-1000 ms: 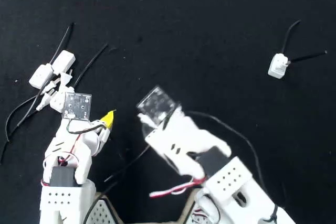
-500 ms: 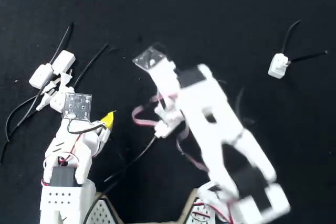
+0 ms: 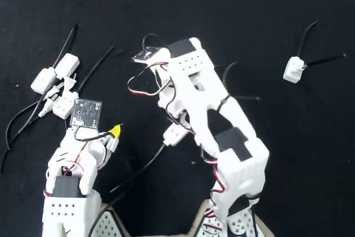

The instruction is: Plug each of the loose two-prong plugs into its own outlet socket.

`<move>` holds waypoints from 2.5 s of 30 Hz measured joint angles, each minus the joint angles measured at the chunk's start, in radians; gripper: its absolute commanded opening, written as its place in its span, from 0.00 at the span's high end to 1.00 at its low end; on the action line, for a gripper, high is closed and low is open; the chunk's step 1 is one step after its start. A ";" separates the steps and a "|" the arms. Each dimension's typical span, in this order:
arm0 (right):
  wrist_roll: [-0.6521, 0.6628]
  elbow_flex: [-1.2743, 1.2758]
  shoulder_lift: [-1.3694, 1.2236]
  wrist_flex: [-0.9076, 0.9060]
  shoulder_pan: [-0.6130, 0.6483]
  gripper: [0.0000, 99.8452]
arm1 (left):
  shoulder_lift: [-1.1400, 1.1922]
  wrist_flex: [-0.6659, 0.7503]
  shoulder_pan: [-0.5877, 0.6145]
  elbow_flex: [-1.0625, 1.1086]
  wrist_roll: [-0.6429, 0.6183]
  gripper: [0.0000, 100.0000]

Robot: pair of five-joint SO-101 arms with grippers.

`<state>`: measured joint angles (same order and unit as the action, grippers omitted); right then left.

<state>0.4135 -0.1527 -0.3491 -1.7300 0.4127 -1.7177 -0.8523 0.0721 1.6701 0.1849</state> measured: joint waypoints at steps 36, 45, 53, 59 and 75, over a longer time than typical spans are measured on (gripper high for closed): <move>0.135 0.163 -0.057 0.207 -0.058 0.99 | 0.000 0.000 0.000 0.000 0.000 0.75; 0.089 0.161 -0.072 0.216 -0.054 0.99 | 0.000 0.000 0.000 0.000 0.000 0.75; 0.086 0.446 0.123 0.456 -0.052 0.95 | 0.000 0.000 0.000 0.000 0.000 0.75; 0.089 0.600 0.316 0.532 -0.014 0.70 | 0.000 0.000 0.003 0.000 0.000 0.75; 0.793 0.605 0.463 0.373 0.074 0.75 | 0.000 0.084 0.466 -0.015 -0.338 0.75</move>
<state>1.2068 0.4519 0.1143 -1.3571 0.4864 -1.7177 -0.7679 0.5386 1.6548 -0.1527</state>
